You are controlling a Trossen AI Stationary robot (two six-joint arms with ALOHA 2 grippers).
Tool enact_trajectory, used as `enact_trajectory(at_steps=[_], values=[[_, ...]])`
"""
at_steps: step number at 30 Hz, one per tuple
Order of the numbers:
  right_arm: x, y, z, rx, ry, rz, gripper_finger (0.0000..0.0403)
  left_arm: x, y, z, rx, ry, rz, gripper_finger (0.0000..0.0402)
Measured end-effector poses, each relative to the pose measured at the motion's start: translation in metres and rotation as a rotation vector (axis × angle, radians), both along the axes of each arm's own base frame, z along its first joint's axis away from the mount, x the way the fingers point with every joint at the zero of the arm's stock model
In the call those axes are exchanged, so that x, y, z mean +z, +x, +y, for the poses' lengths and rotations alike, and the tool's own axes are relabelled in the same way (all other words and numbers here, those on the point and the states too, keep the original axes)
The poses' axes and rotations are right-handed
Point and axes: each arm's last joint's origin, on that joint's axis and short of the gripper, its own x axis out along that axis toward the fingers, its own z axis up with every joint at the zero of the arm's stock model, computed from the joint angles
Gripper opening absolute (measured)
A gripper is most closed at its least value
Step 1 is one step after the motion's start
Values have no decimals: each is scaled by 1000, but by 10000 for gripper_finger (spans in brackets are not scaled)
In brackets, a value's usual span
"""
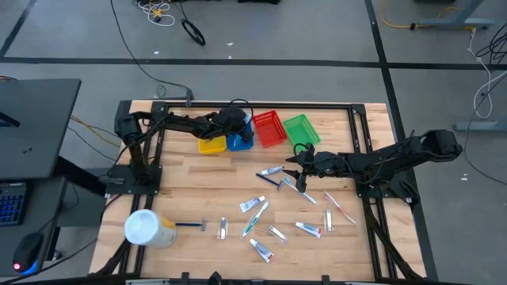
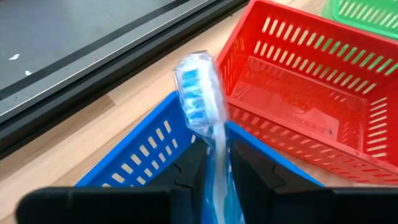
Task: Pick & Place Travel size toiletries
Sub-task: Put the left blue toothbrush into the blue bin, then put the top toothpaste into the red bin
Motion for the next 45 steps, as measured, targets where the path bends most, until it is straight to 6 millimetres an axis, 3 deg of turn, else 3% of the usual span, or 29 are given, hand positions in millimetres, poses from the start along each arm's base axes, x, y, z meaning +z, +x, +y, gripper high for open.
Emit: enact_trajectory(at_steps=[9,16,28,37,45], values=[[0,0,0,-1,3,0,220,9,5,1,-59,-13,45,132],[0,0,0,-1,3,0,220,32,19,-2,-120,3,123,149],[0,0,0,-1,3,0,220,92,36,-23,-130,111,421,151],[0,0,0,-1,3,0,220,111,37,-39,-175,80,498,144],[-1,0,1,14,40,3,220,124,38,-69,-292,93,494,142]])
